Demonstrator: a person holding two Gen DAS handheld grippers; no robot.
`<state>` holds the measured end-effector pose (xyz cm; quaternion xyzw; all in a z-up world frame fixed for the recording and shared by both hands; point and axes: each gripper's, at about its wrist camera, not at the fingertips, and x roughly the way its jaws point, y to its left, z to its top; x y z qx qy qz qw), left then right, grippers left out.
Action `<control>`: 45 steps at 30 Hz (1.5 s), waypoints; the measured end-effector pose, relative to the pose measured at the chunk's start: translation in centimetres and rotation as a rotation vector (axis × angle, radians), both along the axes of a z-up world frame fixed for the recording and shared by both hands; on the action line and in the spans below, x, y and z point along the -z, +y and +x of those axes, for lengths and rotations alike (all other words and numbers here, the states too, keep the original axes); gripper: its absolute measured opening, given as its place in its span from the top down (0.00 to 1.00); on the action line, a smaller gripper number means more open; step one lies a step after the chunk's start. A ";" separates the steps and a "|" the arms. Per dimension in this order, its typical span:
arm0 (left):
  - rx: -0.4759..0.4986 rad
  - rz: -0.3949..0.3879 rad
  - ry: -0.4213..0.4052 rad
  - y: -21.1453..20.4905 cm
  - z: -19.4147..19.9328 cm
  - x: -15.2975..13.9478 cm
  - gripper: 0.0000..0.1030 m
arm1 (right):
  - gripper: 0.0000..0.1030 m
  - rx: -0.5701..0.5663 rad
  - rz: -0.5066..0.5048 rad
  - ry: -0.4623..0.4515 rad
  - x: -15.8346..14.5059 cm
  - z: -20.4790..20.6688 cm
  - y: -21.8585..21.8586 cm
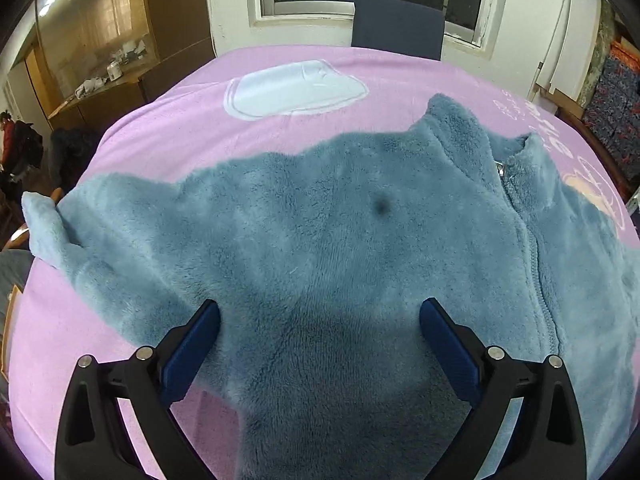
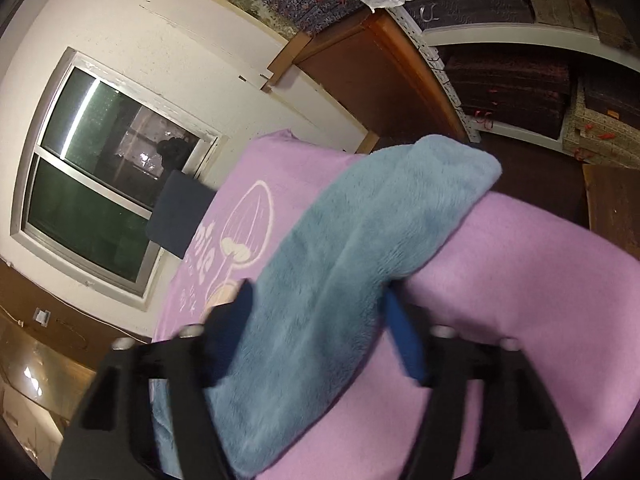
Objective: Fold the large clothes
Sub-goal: 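Grasp the sleeve cuff with the right gripper and fold it across the jacket body, then open the right gripper to lay the sleeve on the jacket body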
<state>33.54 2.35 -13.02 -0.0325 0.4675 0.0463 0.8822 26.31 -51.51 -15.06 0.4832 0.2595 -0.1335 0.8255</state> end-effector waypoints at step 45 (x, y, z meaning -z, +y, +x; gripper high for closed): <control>0.082 -0.081 -0.031 1.6 0.0 -2.2 0.03 | 0.40 -0.713 -0.548 -0.010 -7.6 1.4 23.5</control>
